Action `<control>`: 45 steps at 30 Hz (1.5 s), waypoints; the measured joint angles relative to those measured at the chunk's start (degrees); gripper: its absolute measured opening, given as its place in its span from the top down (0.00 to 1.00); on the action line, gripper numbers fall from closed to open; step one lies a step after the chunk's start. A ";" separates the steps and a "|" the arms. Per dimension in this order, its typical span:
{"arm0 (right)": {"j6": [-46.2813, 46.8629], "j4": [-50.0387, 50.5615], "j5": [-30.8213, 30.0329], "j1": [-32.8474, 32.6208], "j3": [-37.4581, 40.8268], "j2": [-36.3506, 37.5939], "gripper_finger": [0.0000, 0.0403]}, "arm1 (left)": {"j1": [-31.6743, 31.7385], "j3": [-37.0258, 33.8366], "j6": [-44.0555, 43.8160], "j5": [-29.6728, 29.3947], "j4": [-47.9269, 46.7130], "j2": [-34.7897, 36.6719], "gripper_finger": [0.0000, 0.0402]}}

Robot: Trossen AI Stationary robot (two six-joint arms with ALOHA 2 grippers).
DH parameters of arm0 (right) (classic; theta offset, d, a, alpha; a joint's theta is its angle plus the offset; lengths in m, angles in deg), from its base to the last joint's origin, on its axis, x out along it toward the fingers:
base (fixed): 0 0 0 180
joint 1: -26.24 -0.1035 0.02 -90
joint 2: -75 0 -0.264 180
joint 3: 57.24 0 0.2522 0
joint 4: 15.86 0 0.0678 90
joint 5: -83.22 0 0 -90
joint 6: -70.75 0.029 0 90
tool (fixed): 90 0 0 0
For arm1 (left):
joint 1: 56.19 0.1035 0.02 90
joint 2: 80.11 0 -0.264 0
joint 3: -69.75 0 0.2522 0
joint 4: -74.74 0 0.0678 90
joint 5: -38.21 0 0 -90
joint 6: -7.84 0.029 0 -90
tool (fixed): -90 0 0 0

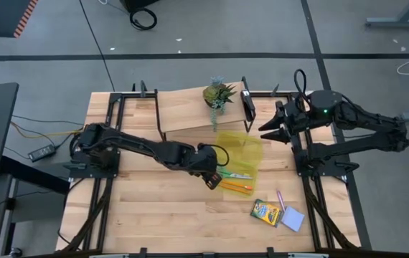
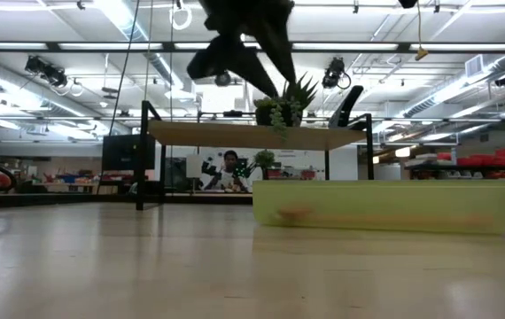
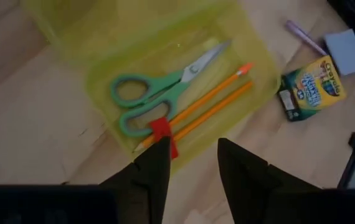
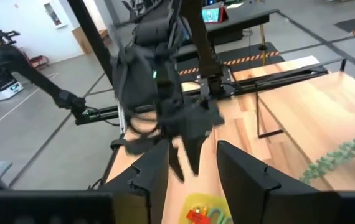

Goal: Pack school essentials
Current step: Put the yellow crayon box into the yellow supply box

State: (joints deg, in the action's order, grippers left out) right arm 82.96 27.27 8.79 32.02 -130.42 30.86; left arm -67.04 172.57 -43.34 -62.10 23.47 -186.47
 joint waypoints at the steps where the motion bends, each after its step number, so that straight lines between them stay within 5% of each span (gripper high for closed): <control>1: 0.04 0.33 0.00 -0.19 0.00 -0.08 0.64 | 0.06 0.00 0.39 -0.10 0.06 0.31 0.66; 9: 1.25 0.72 0.83 -0.40 0.00 -0.15 0.64 | 0.15 0.09 6.72 -0.44 3.72 4.20 0.66; 20: 0.08 -5.27 0.81 -0.25 -4.03 -0.62 0.64 | 0.68 0.31 29.16 -0.13 13.56 12.05 0.73; 30: -2.72 -5.27 -9.12 -0.17 -14.76 -2.77 0.64 | 1.81 0.31 43.79 0.69 15.00 21.46 0.82; 45: -5.20 -7.63 -12.56 -0.15 -23.15 -6.60 0.64 | 1.79 0.31 54.81 1.58 16.57 32.32 0.90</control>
State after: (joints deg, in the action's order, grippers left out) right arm 77.75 19.64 -3.77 31.87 -153.57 24.26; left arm -65.25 172.87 11.47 -60.52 40.04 -154.14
